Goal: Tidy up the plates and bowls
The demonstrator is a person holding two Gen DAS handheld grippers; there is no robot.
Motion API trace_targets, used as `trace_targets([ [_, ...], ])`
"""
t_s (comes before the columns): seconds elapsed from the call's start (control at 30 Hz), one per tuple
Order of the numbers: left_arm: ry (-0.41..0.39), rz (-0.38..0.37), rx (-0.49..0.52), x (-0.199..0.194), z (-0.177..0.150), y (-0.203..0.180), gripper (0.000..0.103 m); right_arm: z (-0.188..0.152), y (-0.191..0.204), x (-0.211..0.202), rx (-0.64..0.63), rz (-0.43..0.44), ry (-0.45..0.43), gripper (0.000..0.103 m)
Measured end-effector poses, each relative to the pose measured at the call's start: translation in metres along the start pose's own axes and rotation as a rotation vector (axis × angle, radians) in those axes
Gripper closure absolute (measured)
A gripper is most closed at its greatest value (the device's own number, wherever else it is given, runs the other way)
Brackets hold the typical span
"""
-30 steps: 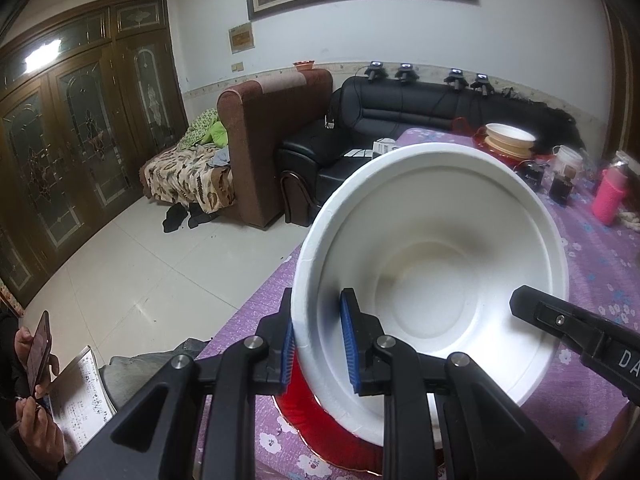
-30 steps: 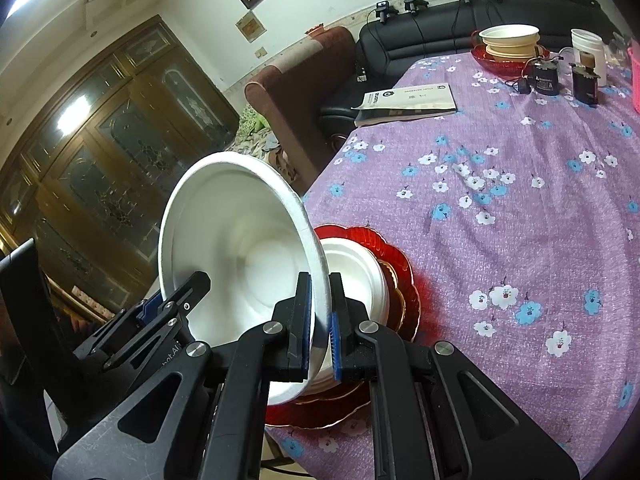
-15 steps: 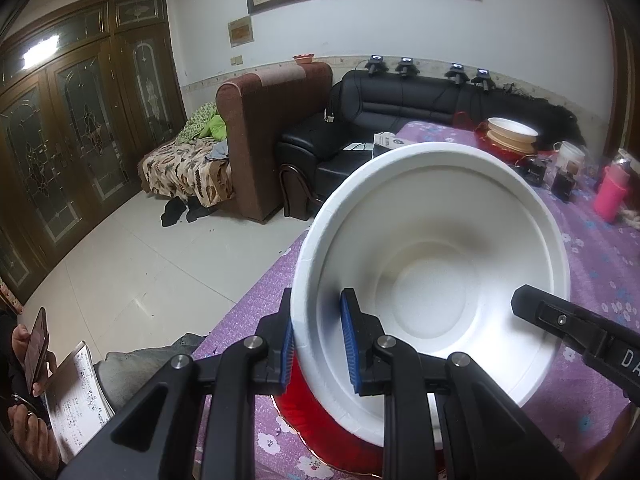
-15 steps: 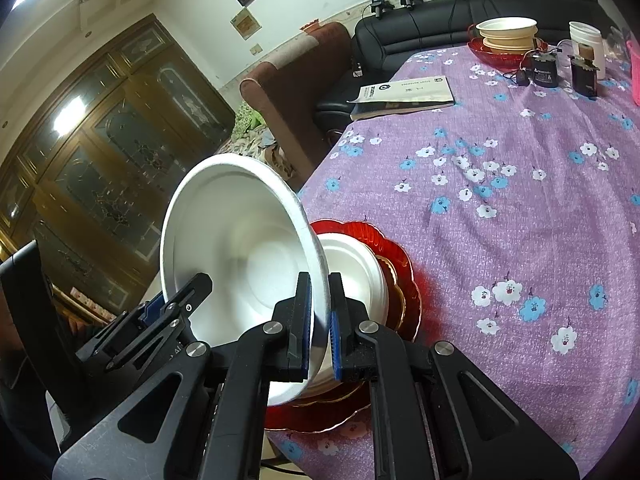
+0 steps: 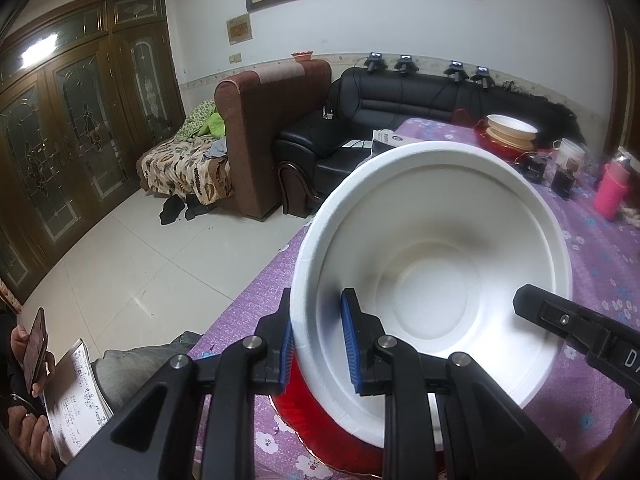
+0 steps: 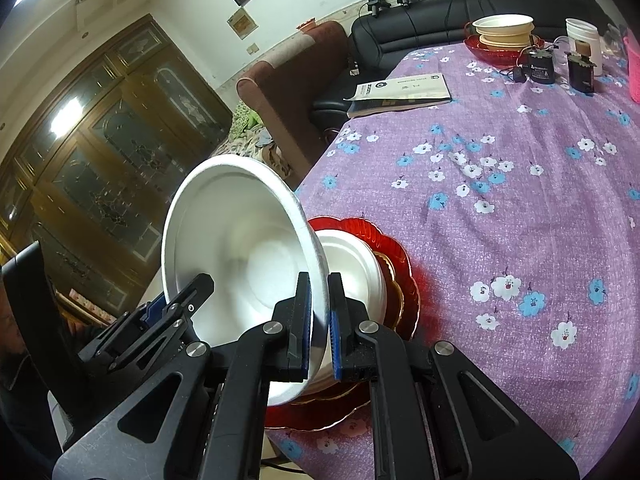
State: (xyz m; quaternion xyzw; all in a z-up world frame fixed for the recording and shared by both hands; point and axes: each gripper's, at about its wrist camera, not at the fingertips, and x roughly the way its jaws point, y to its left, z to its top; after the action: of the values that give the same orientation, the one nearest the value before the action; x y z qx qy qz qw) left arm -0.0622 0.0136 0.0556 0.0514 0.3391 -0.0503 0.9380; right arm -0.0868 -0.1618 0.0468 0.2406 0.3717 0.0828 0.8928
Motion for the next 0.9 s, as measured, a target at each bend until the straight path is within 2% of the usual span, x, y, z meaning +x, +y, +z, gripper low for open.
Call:
trace_targets([
  [0.9, 0.031, -0.012, 0.006, 0.012, 0.002, 0.002, 0.079, 0.001, -0.002, 0.005, 0.011, -0.009, 0.018, 0.095],
])
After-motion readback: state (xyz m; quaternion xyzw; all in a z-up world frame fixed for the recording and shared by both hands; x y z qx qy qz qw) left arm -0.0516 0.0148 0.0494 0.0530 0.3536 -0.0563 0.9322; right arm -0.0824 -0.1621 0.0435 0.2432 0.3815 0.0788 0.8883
